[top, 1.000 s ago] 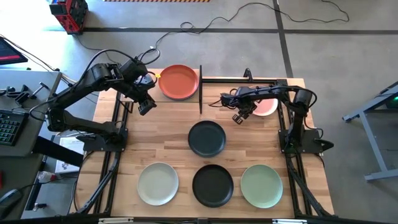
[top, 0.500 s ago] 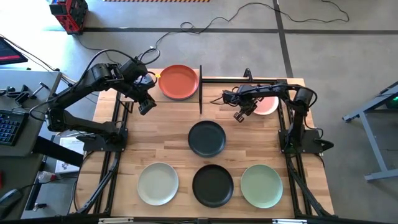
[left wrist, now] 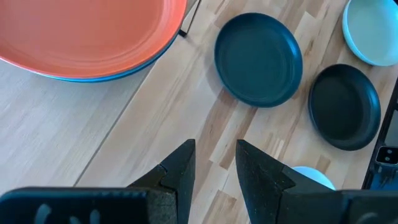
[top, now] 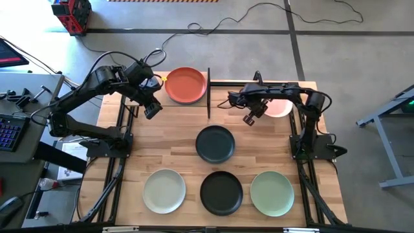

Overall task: Place and stack plates onto a shelf
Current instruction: Stack the peach plate on top of the orange plate on the shelf

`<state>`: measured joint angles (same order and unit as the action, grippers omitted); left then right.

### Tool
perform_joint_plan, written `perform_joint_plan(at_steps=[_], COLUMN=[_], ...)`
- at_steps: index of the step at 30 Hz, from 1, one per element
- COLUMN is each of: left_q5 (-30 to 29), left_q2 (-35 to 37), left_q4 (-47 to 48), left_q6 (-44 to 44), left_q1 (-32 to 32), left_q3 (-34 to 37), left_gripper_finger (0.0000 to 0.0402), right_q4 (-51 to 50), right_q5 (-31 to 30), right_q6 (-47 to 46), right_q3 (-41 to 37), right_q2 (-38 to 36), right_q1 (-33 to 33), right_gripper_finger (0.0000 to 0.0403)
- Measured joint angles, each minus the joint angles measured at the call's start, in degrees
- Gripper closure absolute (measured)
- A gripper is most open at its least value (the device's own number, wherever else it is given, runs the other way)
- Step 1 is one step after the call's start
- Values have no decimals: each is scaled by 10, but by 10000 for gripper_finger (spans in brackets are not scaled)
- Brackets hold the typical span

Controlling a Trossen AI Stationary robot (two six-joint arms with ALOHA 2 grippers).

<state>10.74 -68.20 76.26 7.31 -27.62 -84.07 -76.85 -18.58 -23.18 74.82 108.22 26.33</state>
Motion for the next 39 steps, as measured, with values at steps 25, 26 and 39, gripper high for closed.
perform_joint_plan(at_steps=[25,26,39], left_q5=[-1,-1,-40], left_q2=[0,0,0], left_q4=[8,9,9], left_q6=[31,31,131], left_q1=[0,0,0], left_q3=[0,0,0], left_gripper_finger=[298,298,298], right_q4=[-132,-132,-131], right_q5=[-58,-62,-62], right_q6=[-58,-59,74], right_q3=[368,380,521], right_q2=[-4,-4,-4], right_q1=[-107,-114,-227], right_gripper_finger=[403,403,403])
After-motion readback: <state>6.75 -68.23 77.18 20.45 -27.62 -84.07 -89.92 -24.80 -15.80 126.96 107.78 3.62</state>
